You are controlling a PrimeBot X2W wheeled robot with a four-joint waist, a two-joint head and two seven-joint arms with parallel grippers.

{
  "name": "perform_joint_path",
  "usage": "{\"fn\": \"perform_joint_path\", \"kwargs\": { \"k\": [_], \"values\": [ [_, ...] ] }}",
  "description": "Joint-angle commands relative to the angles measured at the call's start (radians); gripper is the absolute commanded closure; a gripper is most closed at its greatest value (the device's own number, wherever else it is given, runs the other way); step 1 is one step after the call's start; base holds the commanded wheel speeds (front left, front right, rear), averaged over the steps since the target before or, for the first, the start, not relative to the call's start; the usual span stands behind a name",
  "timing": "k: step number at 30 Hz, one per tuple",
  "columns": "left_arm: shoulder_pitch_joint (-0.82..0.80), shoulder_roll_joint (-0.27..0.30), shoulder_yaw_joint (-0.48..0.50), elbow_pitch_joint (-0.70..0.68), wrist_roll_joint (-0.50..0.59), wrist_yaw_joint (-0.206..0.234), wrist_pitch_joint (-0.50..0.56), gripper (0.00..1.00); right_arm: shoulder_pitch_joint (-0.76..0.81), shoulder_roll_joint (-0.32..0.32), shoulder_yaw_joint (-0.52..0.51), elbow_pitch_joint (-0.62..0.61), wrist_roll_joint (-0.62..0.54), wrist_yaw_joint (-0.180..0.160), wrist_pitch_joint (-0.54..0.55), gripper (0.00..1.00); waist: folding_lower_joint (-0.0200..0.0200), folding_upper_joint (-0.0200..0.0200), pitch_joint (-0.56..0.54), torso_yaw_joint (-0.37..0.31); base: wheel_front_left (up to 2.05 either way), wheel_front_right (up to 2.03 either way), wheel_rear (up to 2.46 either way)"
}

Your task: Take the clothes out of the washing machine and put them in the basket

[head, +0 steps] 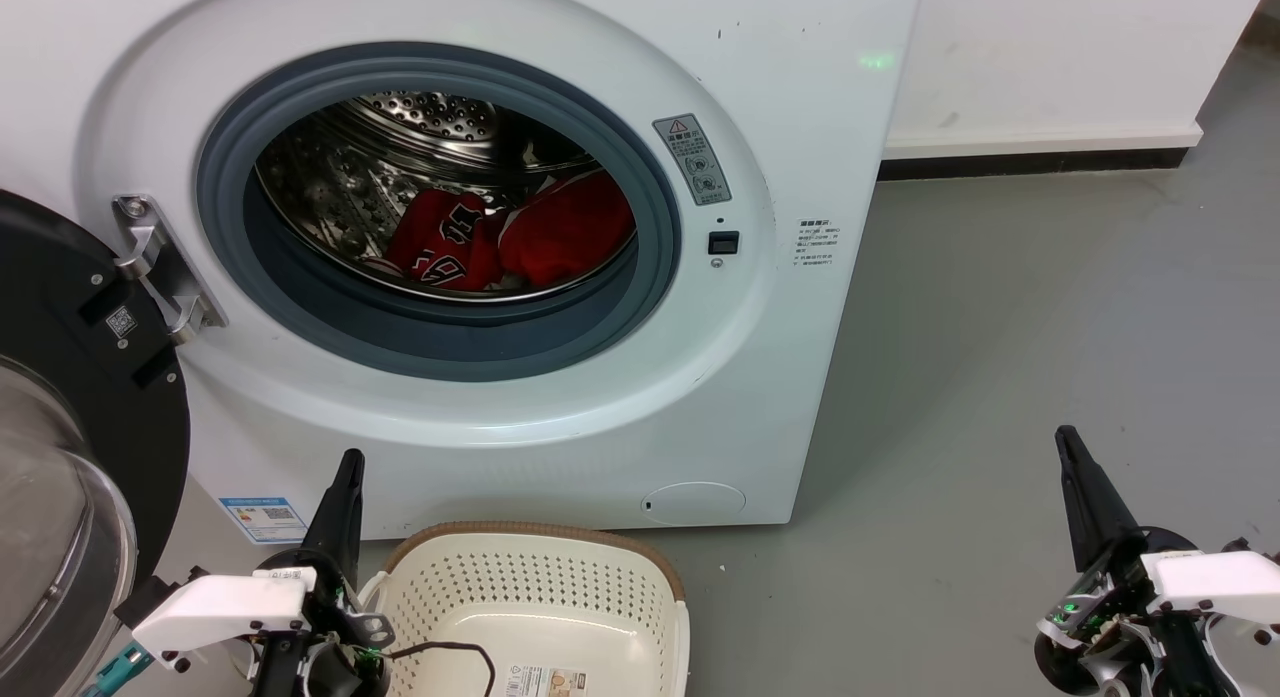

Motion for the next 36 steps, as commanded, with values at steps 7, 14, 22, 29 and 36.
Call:
{"fn": "perform_joint_path", "kwargs": {
  "k": [7, 14, 22, 29, 36],
  "values": [
    [-0.005, -0.002, 0.003, -0.001, 0.000, -0.002, 0.002, 1.00, -0.012, -0.001, 0.001, 0.001, 0.003, 0.000, 0.001, 1.00, 0.0000, 0.0000, 0.000, 0.000, 0.00, 0.00, 0.00],
    [-0.005, -0.002, 0.003, -0.001, 0.000, -0.002, 0.002, 1.00, -0.012, -0.001, 0.001, 0.001, 0.003, 0.000, 0.001, 1.00, 0.0000, 0.0000, 0.000, 0.000, 0.00, 0.00, 0.00],
    [-0.005, -0.002, 0.003, -0.001, 0.000, -0.002, 0.002, 1.00, -0.012, -0.001, 0.001, 0.001, 0.003, 0.000, 0.001, 1.00, 0.0000, 0.0000, 0.000, 0.000, 0.00, 0.00, 0.00],
    [0.028, -0.003, -0.006, 0.025, 0.006, 0.000, -0.011, 0.00, 0.026, 0.003, 0.006, 0.021, -0.004, 0.000, -0.011, 0.00, 0.0001, 0.0000, 0.001, 0.000, 0.00, 0.00, 0.00],
    [0.040, -0.002, -0.009, 0.004, 0.024, 0.000, -0.047, 0.00, 0.038, 0.002, 0.018, -0.005, -0.016, 0.000, -0.047, 0.00, 0.0001, 0.0000, 0.002, -0.001, 0.00, 0.00, 0.00]
  ]
}}
